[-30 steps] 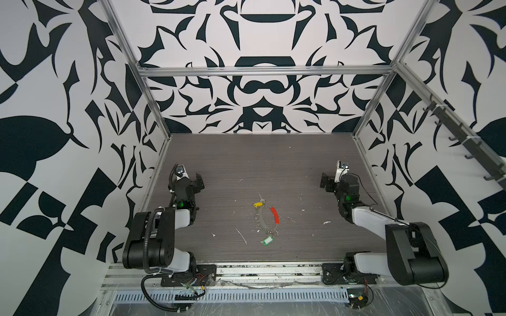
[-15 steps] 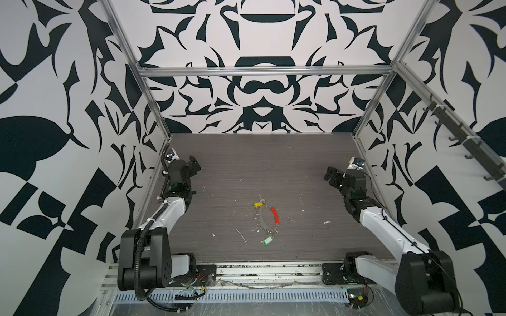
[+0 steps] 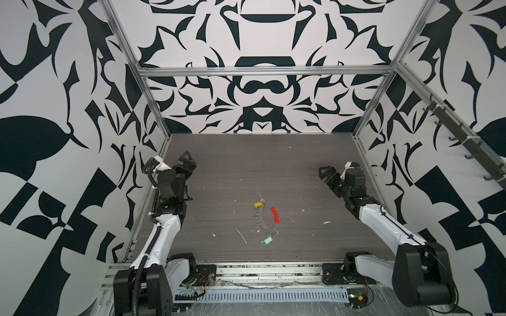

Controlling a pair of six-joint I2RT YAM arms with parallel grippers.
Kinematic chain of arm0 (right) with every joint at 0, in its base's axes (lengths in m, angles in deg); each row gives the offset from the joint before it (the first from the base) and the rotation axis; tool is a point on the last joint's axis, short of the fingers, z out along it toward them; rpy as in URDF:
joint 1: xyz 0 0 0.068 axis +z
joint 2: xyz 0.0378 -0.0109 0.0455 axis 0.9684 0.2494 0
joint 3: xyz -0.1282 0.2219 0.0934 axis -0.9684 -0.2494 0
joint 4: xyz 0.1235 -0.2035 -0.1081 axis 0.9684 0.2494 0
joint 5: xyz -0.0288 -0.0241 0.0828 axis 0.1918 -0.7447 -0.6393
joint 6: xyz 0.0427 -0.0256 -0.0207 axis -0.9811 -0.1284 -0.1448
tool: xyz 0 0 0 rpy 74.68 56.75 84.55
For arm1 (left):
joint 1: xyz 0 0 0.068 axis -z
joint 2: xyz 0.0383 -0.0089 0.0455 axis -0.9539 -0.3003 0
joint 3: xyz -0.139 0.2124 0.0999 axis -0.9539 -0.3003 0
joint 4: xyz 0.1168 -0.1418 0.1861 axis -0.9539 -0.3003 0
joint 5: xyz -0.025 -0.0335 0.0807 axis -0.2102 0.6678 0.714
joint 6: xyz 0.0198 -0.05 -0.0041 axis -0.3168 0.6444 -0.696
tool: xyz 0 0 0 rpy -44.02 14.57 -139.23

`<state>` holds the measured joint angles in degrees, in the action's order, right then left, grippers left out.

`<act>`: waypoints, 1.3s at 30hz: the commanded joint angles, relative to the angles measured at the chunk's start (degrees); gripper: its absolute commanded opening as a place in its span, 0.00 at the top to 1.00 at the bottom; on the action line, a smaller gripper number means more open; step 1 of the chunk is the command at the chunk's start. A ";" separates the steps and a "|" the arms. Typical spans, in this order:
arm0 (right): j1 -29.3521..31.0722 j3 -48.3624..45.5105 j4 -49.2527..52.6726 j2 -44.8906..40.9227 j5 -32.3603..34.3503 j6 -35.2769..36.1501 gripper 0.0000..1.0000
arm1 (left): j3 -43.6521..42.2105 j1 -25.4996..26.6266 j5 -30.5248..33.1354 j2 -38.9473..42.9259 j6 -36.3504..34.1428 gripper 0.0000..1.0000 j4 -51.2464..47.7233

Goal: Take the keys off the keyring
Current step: 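Move both grippers toward the steel keyring in the table centre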

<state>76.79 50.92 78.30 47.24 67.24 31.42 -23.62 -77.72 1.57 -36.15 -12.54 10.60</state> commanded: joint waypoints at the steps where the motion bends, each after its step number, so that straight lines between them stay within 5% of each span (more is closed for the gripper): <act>1: -0.61 -1.49 -9.70 4.07 -10.29 -7.50 0.00 | 4.65 -1.99 0.30 -0.34 10.42 0.01 -13.74; 5: -0.63 -9.39 -33.35 9.45 -12.30 -16.62 0.00 | 5.00 -3.52 -10.82 -2.84 11.94 0.01 -9.49; 7: -0.63 -10.25 -37.42 10.60 -13.35 -15.99 0.00 | 4.48 -3.57 -14.22 -3.30 13.38 0.01 -7.36; 15: 2.19 -4.58 -14.74 3.35 -14.69 -1.44 0.05 | 2.55 -1.66 -22.35 -1.80 13.92 0.01 -3.70; 23: 15.80 -2.50 2.65 -7.55 1.46 12.89 0.07 | 2.05 13.09 -19.62 6.32 4.79 0.01 -12.77; 28: 22.09 -2.10 6.92 -9.32 6.07 15.57 0.13 | 2.06 23.24 -20.46 6.46 1.06 0.14 -17.58; 39: 33.85 -2.77 9.57 -7.10 15.74 19.16 0.27 | 5.72 44.34 -9.36 -4.85 -9.18 0.37 -26.61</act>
<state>109.05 46.72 87.44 39.48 78.26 48.54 -21.06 -36.73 -12.50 -38.29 -17.19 -11.76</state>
